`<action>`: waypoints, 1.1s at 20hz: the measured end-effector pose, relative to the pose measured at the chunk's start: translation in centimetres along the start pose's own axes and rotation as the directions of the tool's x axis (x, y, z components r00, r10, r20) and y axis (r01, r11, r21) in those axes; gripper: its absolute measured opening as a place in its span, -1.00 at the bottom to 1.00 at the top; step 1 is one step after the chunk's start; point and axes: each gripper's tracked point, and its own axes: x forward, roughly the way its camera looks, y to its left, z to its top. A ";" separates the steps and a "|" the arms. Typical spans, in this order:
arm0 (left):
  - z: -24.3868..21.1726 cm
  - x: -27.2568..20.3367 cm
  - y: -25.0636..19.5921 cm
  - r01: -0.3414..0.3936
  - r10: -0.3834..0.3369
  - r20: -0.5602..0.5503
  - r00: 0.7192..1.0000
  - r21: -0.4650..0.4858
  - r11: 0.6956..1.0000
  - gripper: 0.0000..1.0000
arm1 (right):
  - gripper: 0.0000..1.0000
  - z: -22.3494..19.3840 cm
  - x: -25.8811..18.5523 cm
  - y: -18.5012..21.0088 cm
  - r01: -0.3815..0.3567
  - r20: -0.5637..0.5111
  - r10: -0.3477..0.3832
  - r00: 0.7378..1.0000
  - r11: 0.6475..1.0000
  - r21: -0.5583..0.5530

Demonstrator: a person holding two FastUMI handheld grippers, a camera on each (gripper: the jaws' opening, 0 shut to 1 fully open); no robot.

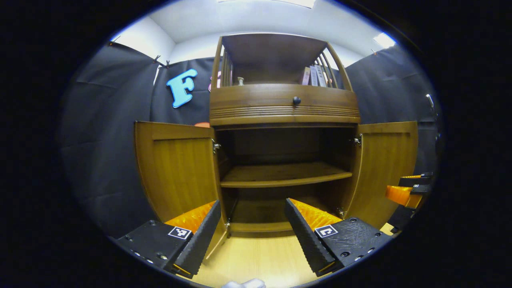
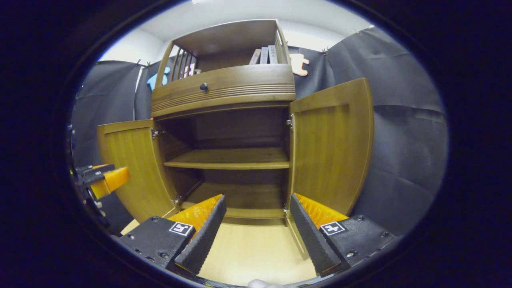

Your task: Open the right door of the double-door shoe cabinet with the right hand, and open the left door with the left hand.

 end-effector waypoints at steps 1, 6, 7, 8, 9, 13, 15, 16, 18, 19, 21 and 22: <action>-0.2 0.0 -0.4 0.009 -0.009 -0.004 1.000 0.017 1.000 0.92 | 1.00 0.0 -0.1 -0.2 0.007 0.002 -0.007 1.000 1.000 0.003; 0.0 0.2 -1.4 0.036 -0.036 -0.004 0.999 0.024 0.999 0.92 | 1.00 0.3 -0.1 -0.6 0.028 0.009 -0.028 1.000 1.000 0.004; 0.2 0.2 -1.4 0.037 -0.037 -0.001 0.999 0.019 0.999 0.92 | 1.00 0.3 0.0 -0.5 0.028 0.010 -0.028 1.000 1.000 0.002; 0.3 0.2 -1.3 0.034 -0.034 0.002 0.999 0.013 0.999 0.92 | 1.00 0.4 -0.1 -0.4 0.027 0.012 -0.027 1.000 1.000 0.001; 0.4 0.2 -1.2 0.033 -0.033 0.005 0.999 0.006 0.999 1.00 | 1.00 0.5 0.0 -0.3 0.027 0.014 -0.027 1.000 1.000 0.000; 0.6 0.1 -0.9 0.026 -0.026 0.008 1.000 0.004 1.000 0.92 | 1.00 0.8 -0.1 0.1 0.026 0.020 -0.026 0.999 1.000 -0.001; 0.7 0.1 -0.7 0.022 -0.022 0.014 1.000 0.006 1.000 0.92 | 1.00 1.0 -0.1 0.2 0.028 0.027 -0.028 0.999 1.000 0.006; 0.7 0.1 -0.4 0.019 -0.019 0.014 1.000 0.007 1.000 0.92 | 1.00 1.0 -0.2 0.2 0.031 0.028 -0.031 0.999 1.000 0.007; 0.6 0.0 -0.2 0.019 -0.019 0.012 1.000 0.005 1.000 1.00 | 1.00 1.2 -0.2 0.3 0.033 0.031 -0.034 0.999 0.999 0.007; 0.5 0.0 -0.1 0.015 -0.015 0.010 1.000 0.004 1.000 0.92 | 1.00 1.2 -0.1 0.3 0.035 0.032 -0.035 0.999 0.999 0.006; 0.6 -0.1 0.3 0.012 -0.012 0.013 1.000 -0.001 1.000 1.00 | 1.00 1.3 -0.1 0.6 0.034 0.034 -0.034 0.999 0.999 0.003; 0.6 -0.1 0.4 0.015 -0.015 0.017 1.000 -0.007 1.000 0.92 | 1.00 1.4 -0.2 0.8 0.028 0.038 -0.028 0.999 1.000 0.003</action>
